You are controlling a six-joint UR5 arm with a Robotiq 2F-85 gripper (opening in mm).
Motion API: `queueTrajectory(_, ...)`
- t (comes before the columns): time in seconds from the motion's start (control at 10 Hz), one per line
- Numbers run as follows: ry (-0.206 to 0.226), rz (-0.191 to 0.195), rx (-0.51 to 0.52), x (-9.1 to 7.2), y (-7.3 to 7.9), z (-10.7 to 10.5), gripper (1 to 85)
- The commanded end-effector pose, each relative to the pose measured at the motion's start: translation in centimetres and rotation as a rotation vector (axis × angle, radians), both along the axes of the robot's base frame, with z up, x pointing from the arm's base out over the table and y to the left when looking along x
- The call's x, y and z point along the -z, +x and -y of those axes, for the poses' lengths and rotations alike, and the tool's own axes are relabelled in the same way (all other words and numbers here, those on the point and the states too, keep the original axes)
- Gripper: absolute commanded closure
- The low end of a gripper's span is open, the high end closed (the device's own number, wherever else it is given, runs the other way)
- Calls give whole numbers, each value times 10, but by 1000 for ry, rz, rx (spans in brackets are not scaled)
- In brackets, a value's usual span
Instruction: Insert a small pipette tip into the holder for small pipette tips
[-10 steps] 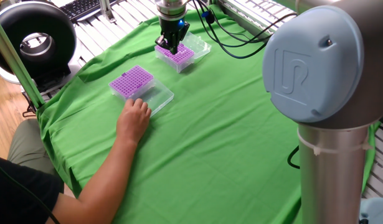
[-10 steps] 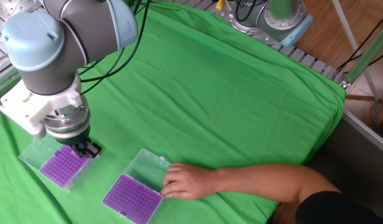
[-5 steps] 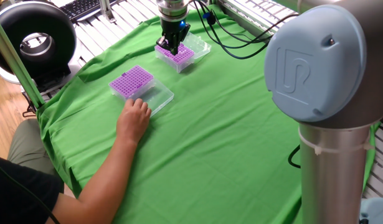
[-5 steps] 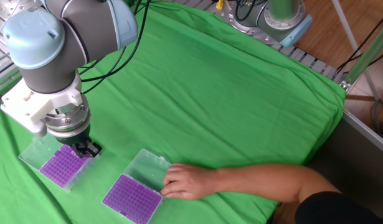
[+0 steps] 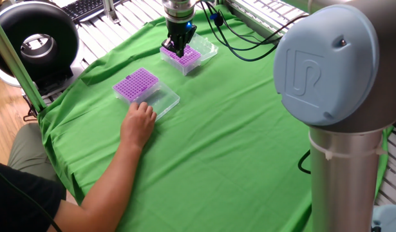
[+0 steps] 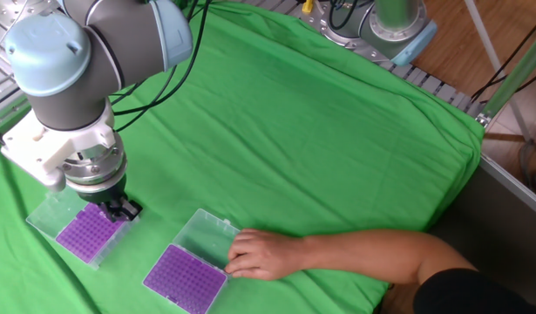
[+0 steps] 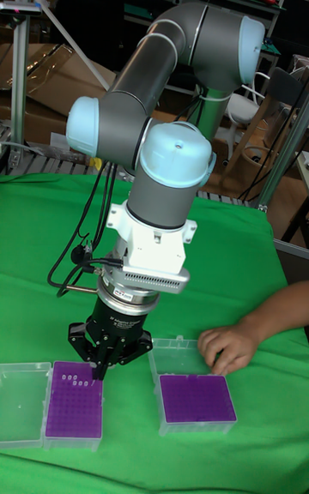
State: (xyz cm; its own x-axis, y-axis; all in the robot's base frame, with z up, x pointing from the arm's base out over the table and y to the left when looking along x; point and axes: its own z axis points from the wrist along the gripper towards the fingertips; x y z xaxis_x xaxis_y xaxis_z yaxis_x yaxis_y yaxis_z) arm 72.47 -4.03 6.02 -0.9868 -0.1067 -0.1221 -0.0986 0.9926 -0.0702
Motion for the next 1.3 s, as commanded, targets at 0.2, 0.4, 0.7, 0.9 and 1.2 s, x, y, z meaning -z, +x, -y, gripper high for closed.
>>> queueTrajectory(0.2, 12, 9, -7, 1, 5, 1, 847)
queueTrajectory(0.4, 12, 7, -16, 1, 6, 1, 847)
queueTrajectory(0.7, 5, -13, -45, 2, 3, 2, 830)
queueTrajectory(0.9, -6, -19, -63, 1, 2, 4, 810)
queueTrajectory(1.2, -23, -30, -81, -2, 2, 8, 793)
